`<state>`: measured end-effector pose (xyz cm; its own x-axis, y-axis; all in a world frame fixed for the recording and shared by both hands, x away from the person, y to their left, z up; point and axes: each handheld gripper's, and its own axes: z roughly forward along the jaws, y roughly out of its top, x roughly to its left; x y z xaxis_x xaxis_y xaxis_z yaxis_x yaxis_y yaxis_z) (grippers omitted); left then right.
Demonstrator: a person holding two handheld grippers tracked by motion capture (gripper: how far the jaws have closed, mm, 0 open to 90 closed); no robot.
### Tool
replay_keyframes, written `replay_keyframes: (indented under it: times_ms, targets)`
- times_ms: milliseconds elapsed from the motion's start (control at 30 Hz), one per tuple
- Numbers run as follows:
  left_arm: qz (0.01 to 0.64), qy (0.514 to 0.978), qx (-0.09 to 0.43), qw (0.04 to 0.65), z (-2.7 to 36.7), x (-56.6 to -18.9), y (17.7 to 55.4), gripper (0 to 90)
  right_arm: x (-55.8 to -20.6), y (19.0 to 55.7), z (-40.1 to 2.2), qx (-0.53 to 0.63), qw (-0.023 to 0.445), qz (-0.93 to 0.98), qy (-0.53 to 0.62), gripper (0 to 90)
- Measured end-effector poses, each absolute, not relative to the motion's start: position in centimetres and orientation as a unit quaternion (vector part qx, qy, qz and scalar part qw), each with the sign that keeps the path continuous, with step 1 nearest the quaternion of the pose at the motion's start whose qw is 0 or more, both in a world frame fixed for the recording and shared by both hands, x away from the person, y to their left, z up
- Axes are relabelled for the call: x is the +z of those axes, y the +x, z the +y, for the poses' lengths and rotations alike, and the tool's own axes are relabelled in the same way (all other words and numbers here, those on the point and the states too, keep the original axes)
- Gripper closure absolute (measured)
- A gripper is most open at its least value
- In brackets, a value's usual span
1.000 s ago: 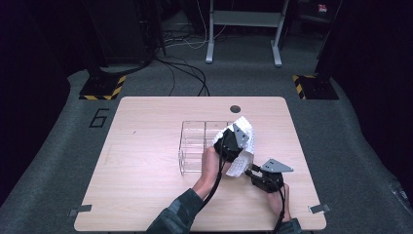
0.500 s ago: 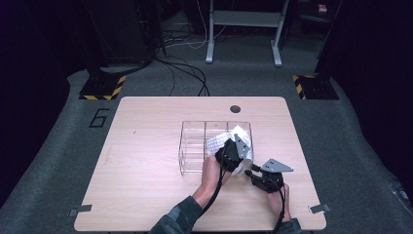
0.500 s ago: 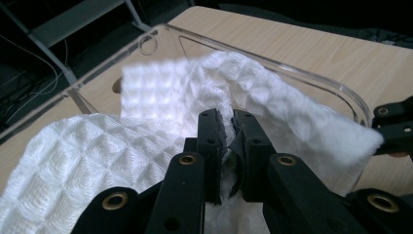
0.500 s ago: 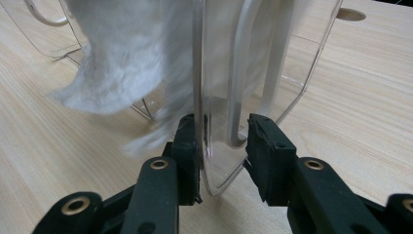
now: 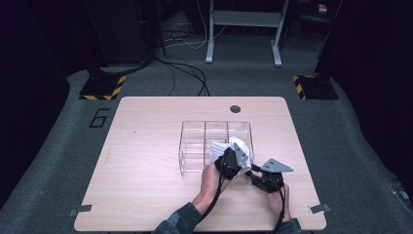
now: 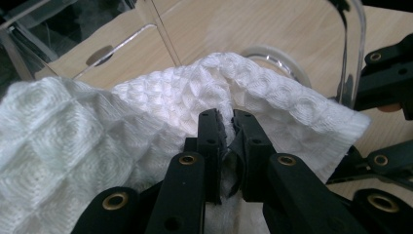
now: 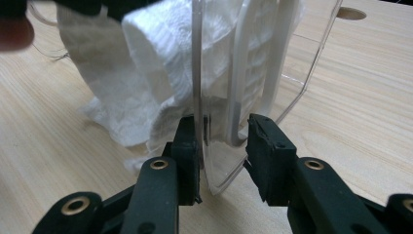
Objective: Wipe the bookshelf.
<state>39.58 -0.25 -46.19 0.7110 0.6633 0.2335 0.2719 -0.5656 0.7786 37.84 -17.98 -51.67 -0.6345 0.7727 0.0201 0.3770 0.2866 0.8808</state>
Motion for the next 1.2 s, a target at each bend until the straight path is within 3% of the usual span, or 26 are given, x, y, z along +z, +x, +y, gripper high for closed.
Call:
replay_keyframes:
  times_ms: [900,1200]
  targets:
    - [0.284,0.861,0.196,0.373,1.7,-49.2,39.3,82.3,-51.7,37.9,-17.9,0.464,0.211,0.776,0.370,64.5]
    - [0.265,0.862,0.191,0.388,2.8,-48.7,38.8,82.2,-51.3,37.7,-18.0,0.467,0.203,0.780,0.362,58.6]
